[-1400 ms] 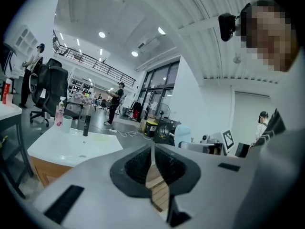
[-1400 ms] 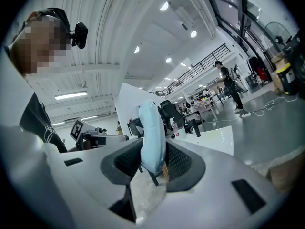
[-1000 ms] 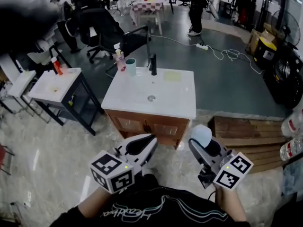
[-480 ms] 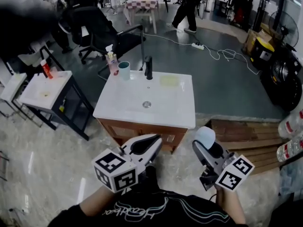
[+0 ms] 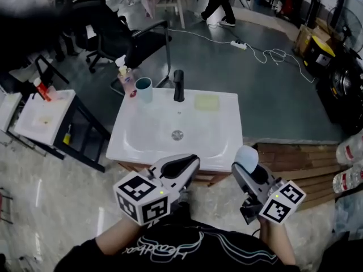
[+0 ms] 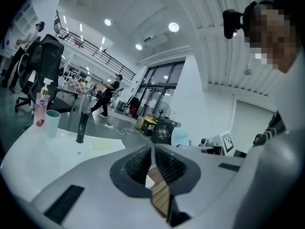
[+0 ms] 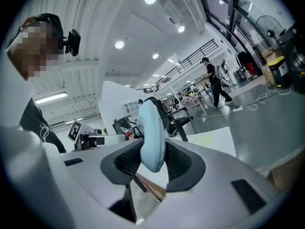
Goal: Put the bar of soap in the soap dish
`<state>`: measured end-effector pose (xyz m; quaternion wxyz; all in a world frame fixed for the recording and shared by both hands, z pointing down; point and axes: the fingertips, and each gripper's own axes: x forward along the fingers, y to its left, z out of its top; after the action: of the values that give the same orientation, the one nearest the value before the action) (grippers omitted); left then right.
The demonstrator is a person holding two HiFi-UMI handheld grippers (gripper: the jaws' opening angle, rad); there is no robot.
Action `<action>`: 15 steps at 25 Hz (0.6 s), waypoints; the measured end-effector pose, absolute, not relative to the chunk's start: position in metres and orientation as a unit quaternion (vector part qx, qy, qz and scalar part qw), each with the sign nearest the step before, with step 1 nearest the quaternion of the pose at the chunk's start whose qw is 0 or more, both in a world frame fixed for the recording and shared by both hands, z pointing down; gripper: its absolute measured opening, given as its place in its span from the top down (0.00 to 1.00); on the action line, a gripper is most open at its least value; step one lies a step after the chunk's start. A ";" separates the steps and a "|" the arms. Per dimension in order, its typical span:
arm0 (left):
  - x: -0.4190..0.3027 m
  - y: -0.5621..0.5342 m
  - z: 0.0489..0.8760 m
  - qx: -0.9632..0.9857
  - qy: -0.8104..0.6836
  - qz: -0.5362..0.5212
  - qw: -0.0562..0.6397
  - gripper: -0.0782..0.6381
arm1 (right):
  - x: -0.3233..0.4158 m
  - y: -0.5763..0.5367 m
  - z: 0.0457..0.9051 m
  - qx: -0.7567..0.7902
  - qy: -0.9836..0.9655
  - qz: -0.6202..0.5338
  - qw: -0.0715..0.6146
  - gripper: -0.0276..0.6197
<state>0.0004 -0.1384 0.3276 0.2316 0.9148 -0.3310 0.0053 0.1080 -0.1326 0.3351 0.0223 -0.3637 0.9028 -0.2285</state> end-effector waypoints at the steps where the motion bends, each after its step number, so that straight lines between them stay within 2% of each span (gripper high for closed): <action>1: -0.003 -0.153 0.329 0.914 -0.333 0.006 0.232 0.83 | 0.105 -0.146 0.337 -0.365 0.902 -0.230 0.020 0.73; 15: -0.044 -0.296 0.364 0.905 -0.339 0.026 0.255 0.83 | 0.061 -0.291 0.358 -0.371 0.896 -0.243 0.003 0.73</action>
<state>-0.0441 -0.2959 0.3638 0.2552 0.9051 -0.3391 0.0259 0.0606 -0.2910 0.3581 0.0030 -0.3707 0.8963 -0.2433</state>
